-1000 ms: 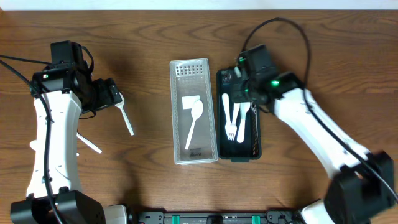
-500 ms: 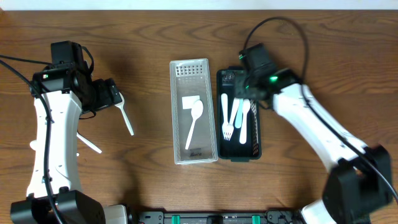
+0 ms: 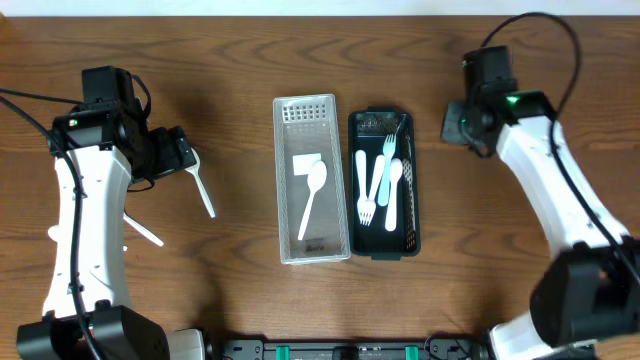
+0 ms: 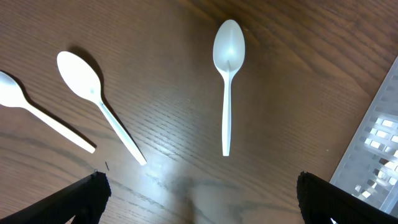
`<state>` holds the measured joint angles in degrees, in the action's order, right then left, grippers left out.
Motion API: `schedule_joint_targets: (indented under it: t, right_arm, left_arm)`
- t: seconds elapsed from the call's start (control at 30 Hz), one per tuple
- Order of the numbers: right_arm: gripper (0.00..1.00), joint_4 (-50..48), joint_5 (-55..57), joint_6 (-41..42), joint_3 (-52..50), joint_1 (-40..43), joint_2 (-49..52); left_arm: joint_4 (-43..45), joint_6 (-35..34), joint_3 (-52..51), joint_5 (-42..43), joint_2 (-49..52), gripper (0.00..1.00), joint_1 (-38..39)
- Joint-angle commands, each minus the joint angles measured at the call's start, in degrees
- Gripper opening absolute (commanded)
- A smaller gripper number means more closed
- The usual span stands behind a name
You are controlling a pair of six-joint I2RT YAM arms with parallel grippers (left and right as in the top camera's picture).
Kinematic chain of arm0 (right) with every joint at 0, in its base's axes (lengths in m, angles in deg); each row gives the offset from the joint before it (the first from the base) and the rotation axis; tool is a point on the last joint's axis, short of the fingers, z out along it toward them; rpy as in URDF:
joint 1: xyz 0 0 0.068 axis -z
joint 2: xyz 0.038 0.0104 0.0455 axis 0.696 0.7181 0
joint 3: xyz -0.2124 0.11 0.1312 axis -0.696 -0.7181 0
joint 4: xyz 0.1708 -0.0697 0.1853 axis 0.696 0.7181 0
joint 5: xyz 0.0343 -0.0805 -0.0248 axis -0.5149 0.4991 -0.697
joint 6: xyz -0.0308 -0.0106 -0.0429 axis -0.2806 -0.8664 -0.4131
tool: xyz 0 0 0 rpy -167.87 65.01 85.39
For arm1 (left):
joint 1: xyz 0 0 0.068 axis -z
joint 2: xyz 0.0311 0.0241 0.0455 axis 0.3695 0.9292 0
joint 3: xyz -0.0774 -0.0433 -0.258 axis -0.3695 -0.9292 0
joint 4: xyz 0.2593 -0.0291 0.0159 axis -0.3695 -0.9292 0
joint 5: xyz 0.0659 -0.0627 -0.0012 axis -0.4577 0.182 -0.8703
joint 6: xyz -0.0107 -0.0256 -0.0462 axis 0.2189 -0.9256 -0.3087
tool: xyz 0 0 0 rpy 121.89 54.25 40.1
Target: Pack container
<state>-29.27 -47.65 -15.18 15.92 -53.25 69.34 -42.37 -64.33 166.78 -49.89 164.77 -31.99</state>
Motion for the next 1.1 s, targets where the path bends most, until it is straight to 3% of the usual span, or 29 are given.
schedule_joint_targets:
  t: [0.0, 0.43, 1.07]
  right_arm:
    - [0.02, 1.7, -3.4, -2.7, -0.3, -1.2, 1.7]
    - [0.02, 9.3, -9.0, -3.3, -0.6, -3.3, 3.2]
    - [0.02, 5.9, -9.3, -3.9, -7.0, -6.4, 3.2]
  left_arm:
    - [-0.4, 0.5, 0.1, -0.5, -0.1, 0.98, -0.3]
    - [-0.4, 0.5, 0.1, -0.5, -0.1, 0.98, -0.3]
    - [-0.4, 0.5, 0.1, -0.5, -0.1, 0.98, -0.3]
